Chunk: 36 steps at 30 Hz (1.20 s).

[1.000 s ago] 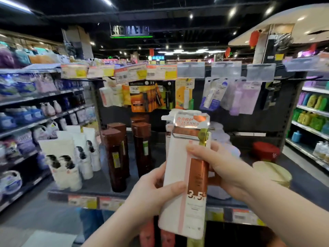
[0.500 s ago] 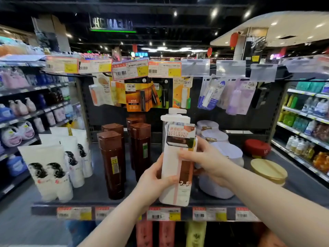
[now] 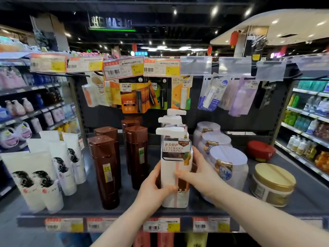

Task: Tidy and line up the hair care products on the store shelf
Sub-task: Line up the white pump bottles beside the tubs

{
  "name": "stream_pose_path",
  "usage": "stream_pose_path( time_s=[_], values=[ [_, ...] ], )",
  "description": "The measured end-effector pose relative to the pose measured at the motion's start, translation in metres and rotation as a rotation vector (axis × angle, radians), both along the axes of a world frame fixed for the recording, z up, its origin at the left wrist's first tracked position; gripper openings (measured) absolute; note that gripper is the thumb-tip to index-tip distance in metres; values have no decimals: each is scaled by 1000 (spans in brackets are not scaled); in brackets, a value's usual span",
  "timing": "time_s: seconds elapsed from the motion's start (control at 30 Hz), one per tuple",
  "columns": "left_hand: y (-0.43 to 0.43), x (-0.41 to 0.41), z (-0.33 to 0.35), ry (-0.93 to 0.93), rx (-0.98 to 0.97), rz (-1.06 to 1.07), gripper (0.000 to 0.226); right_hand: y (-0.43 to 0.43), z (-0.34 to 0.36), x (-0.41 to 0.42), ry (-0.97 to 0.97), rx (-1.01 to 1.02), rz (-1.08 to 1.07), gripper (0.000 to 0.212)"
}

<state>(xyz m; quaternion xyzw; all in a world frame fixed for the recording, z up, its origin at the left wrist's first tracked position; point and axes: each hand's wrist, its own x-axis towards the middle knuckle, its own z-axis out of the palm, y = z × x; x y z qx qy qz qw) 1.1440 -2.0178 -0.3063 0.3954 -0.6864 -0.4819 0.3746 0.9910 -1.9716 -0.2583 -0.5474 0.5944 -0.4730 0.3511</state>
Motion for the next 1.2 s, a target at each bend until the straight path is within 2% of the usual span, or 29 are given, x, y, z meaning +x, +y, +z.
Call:
stream_pose_path(
  time_s=[0.07,0.13,0.3,0.97,1.2],
  values=[
    [-1,0,-2,-30,0,-4,80,6,-14,5,18,38,-13,66],
    [-2,-1,-5,-76,0,-24,78,11,-28,8,23,69,-12,59],
    [-1,-3,-11,-104,-28,-13,80,14,-48,4,36,89,-15,59],
    [-4,-3,-21,-48,5,-13,85,12,-64,-8,58,42,-44,55],
    [0,-4,-22,-94,1,-31,94,12,-64,-3,101,38,-47,53]
  ],
)
